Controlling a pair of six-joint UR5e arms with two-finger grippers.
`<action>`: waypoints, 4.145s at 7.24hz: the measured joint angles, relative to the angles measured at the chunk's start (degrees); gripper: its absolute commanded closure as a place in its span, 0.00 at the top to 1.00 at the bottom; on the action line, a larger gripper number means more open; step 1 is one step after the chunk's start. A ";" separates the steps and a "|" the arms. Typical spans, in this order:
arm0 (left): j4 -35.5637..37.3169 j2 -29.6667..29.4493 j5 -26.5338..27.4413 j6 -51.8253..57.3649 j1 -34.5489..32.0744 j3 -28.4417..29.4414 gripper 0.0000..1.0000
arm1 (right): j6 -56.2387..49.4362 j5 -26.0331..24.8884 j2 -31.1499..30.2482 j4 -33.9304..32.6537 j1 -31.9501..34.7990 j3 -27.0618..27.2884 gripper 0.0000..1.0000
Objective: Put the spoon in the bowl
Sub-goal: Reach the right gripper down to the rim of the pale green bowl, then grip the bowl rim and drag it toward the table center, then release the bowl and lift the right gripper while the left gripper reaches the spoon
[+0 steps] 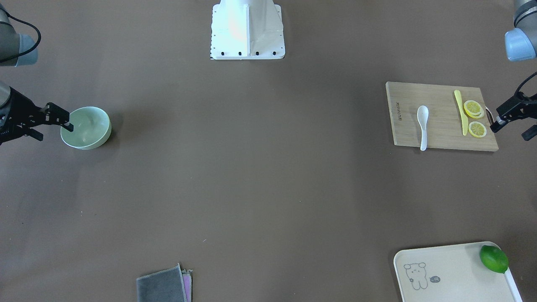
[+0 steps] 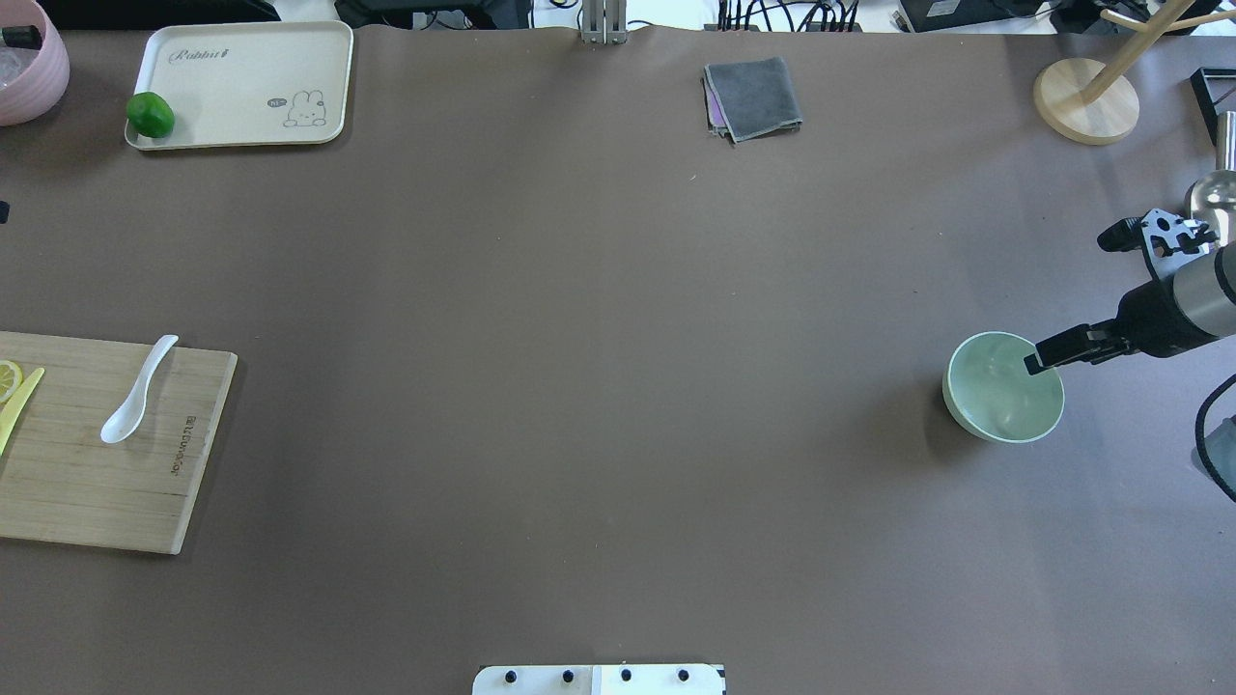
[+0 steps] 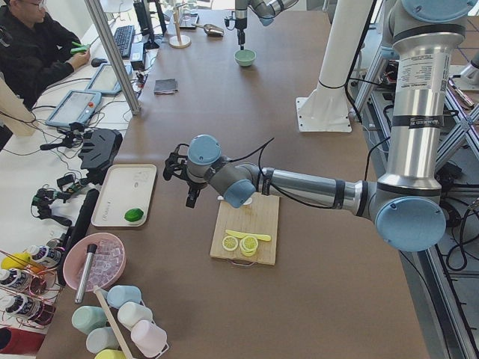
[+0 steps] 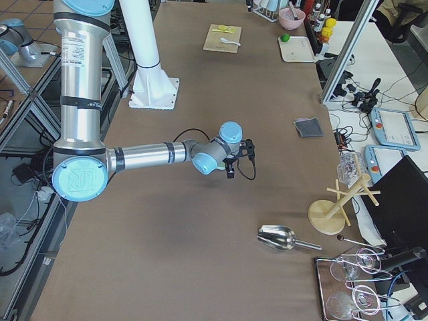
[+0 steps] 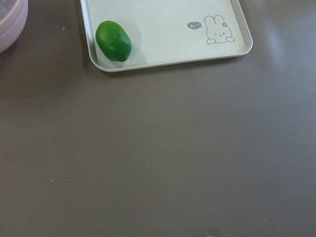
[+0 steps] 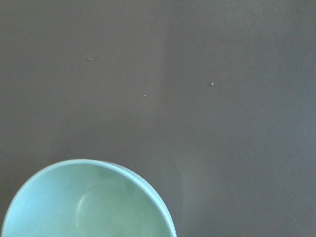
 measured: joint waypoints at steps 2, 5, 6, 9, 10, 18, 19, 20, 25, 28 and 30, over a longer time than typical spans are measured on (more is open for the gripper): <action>-0.15 -0.02 -0.02 0.04 0.02 0.01 0.98 | 0.42 -0.14 0.26 0.02 -1.61 -0.92 0.34; -0.37 -0.43 -0.11 0.02 0.03 0.06 0.98 | 0.43 -0.08 0.78 0.08 -2.45 -1.13 0.00; -0.38 -0.71 -0.14 -0.05 0.03 0.09 0.98 | 0.47 -0.09 1.07 0.09 -2.48 -1.19 0.00; -0.38 -1.03 -0.18 -0.24 0.03 -0.11 0.98 | 2.53 0.23 2.99 0.03 -2.51 -0.85 0.00; -0.38 -1.05 -0.18 -0.21 0.03 0.00 0.98 | 6.78 0.53 5.67 0.01 -2.57 -0.52 0.00; -3.97 -2.34 -0.18 -0.07 0.03 5.78 0.98 | 29.61 -17.44 39.78 -18.09 -21.36 -5.36 0.00; -4.32 -2.42 -0.18 -0.11 0.03 6.00 0.98 | 29.64 -18.95 41.10 -18.37 -22.50 -7.07 0.00; -4.45 -2.44 -0.18 -0.14 0.03 6.10 0.98 | 29.89 -19.80 42.36 -18.40 -23.33 -8.59 0.00; -4.51 -3.44 -0.18 -0.12 0.08 7.09 0.98 | 32.61 -22.73 44.12 -18.43 -26.03 -10.69 0.90; -4.46 -4.73 -0.16 -1.31 0.49 7.49 0.98 | 33.04 -22.55 44.50 -18.32 -25.29 -10.27 1.00; -5.22 -6.46 1.40 -8.65 4.36 6.05 0.98 | 33.13 -19.67 44.48 -18.39 -22.69 -7.62 1.00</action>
